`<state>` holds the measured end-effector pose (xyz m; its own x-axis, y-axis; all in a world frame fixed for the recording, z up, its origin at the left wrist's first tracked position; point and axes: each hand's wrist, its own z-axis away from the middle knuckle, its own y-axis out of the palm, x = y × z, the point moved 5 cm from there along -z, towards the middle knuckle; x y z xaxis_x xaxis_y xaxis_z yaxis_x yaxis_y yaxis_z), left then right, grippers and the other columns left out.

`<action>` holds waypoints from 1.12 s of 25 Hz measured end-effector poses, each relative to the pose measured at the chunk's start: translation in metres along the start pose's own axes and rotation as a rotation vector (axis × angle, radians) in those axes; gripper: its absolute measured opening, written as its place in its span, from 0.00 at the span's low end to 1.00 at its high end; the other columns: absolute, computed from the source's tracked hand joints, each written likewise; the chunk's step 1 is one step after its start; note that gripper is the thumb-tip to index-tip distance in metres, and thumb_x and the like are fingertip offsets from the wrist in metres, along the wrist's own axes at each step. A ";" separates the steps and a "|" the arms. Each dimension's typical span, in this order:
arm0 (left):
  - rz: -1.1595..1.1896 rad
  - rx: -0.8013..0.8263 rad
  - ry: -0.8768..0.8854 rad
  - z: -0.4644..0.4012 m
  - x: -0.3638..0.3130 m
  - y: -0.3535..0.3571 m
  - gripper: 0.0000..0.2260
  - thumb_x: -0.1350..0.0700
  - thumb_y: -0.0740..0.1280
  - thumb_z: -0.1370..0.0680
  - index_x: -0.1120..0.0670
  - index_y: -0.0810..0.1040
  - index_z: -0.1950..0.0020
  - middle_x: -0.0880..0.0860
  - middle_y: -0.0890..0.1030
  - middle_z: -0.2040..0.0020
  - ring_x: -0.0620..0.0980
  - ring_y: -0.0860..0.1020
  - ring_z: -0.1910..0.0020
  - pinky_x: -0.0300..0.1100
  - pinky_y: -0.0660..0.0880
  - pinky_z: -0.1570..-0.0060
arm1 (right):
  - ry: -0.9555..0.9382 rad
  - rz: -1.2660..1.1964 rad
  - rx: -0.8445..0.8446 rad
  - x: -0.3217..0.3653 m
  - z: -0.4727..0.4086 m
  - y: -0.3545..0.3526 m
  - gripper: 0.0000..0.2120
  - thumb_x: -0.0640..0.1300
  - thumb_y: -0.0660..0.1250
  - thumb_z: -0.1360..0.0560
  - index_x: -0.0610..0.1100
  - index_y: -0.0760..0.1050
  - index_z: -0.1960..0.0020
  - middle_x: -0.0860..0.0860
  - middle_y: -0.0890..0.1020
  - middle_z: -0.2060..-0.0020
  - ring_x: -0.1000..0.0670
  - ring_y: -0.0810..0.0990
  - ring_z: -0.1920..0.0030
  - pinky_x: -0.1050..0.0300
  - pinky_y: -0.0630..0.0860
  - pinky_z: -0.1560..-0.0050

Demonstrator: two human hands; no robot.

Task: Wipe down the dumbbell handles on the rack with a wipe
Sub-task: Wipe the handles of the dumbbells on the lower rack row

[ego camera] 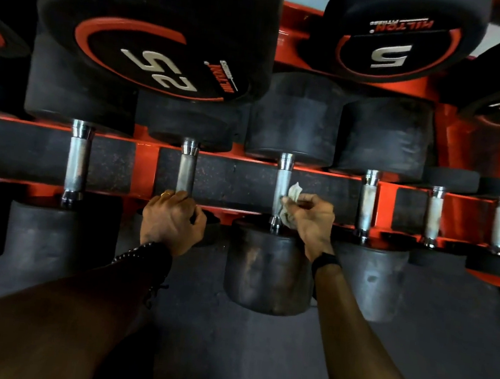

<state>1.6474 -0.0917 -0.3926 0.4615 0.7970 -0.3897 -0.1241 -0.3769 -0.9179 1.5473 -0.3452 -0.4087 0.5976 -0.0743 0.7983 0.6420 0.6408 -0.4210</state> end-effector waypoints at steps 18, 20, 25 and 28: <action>0.004 0.006 -0.012 -0.001 0.000 -0.002 0.12 0.55 0.68 0.31 0.57 0.72 0.72 0.54 0.76 0.69 0.59 0.76 0.68 0.45 0.72 0.69 | -0.058 -0.097 0.168 0.045 -0.017 -0.020 0.05 0.29 0.70 0.28 0.36 0.79 0.58 0.46 0.84 0.64 0.52 0.81 0.63 0.57 0.80 0.57; 0.017 -0.004 -0.006 0.000 0.000 0.000 0.12 0.55 0.68 0.30 0.57 0.73 0.72 0.54 0.76 0.69 0.59 0.76 0.68 0.46 0.72 0.69 | -0.070 -0.097 0.116 0.045 -0.017 -0.018 0.07 0.30 0.74 0.30 0.33 0.79 0.52 0.43 0.82 0.60 0.51 0.81 0.62 0.58 0.80 0.57; 0.024 0.002 -0.011 0.000 0.000 0.000 0.12 0.54 0.67 0.30 0.57 0.74 0.72 0.53 0.76 0.68 0.59 0.77 0.67 0.46 0.72 0.68 | -0.290 0.162 -0.029 0.054 -0.015 -0.003 0.13 0.32 0.75 0.31 0.49 0.76 0.61 0.52 0.81 0.65 0.59 0.80 0.67 0.60 0.80 0.61; 0.029 -0.005 0.002 0.000 0.002 0.000 0.12 0.55 0.66 0.30 0.56 0.73 0.73 0.53 0.76 0.69 0.59 0.76 0.68 0.45 0.71 0.69 | -0.358 0.240 0.109 0.042 0.003 0.019 0.08 0.33 0.72 0.27 0.45 0.81 0.58 0.55 0.81 0.65 0.64 0.79 0.67 0.66 0.77 0.60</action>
<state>1.6481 -0.0902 -0.3934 0.4596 0.7846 -0.4162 -0.1333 -0.4024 -0.9057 1.5834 -0.3335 -0.3817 0.5072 0.3436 0.7904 0.4393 0.6860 -0.5801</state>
